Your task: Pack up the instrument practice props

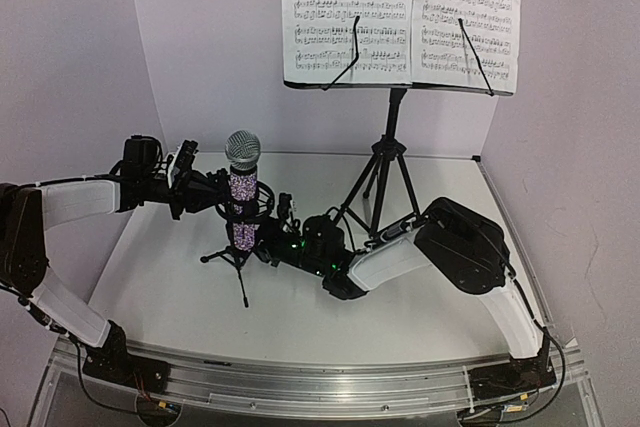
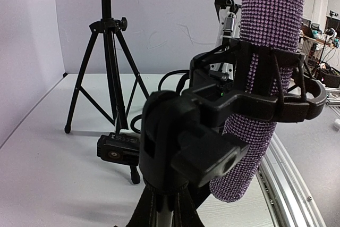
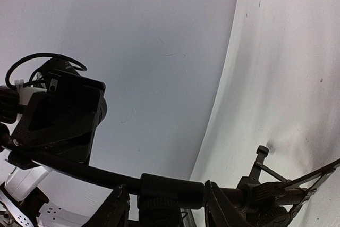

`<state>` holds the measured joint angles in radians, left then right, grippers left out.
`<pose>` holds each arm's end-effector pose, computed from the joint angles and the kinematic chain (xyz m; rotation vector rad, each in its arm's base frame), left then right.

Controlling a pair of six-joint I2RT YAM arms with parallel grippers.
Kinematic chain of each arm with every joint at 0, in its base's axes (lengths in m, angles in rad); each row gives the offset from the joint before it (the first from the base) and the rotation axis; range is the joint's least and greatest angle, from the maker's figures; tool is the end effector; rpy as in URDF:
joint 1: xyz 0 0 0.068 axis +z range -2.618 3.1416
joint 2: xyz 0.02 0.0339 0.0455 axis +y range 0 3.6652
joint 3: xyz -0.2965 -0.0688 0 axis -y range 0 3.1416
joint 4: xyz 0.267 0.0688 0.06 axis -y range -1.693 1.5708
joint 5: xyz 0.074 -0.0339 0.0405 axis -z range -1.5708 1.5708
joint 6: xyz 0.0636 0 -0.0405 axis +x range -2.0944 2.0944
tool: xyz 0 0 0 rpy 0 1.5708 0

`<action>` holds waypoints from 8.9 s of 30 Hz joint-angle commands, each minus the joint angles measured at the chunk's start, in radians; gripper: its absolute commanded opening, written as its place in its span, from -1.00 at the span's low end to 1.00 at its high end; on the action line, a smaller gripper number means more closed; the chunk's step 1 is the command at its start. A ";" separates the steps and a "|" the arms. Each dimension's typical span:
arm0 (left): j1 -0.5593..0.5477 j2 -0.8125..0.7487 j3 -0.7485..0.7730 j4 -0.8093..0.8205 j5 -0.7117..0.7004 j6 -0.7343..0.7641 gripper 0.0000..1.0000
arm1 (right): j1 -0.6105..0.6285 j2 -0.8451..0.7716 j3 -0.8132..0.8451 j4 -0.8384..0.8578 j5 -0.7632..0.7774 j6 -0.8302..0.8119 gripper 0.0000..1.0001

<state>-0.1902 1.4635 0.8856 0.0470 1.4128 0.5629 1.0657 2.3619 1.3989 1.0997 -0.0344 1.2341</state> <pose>0.2995 -0.1216 0.2702 1.3264 1.2107 -1.1819 0.2734 0.4989 0.1558 0.1125 1.7430 1.8404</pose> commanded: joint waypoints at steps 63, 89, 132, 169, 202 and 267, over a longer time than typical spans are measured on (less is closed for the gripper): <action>0.002 0.098 -0.127 -0.270 -0.169 0.306 -1.00 | 0.011 -0.218 -0.275 -0.004 -0.101 -1.586 0.79; -0.001 0.084 -0.037 -0.486 -0.267 0.121 -1.00 | 0.050 -0.531 -0.387 -0.113 0.031 -1.201 0.75; -0.012 0.032 0.155 -0.649 -0.125 0.576 0.57 | 0.045 -0.442 -0.057 -0.515 0.027 -1.374 -0.54; -0.013 0.107 0.250 -0.852 -0.213 0.731 -1.00 | 0.021 -0.467 0.387 -0.598 -0.117 -1.410 -1.00; -0.001 0.098 0.207 -0.796 -0.155 0.641 -1.00 | 0.021 -0.453 0.193 -0.758 -0.028 -1.285 0.80; 0.005 0.148 0.319 -1.065 -0.328 0.889 -1.00 | 0.005 -0.364 0.461 -0.658 -0.142 -1.481 -1.00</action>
<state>-0.1596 1.5955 1.2041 -0.9389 1.1775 1.4172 1.0558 2.0304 1.6993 0.2228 -0.1241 -0.2055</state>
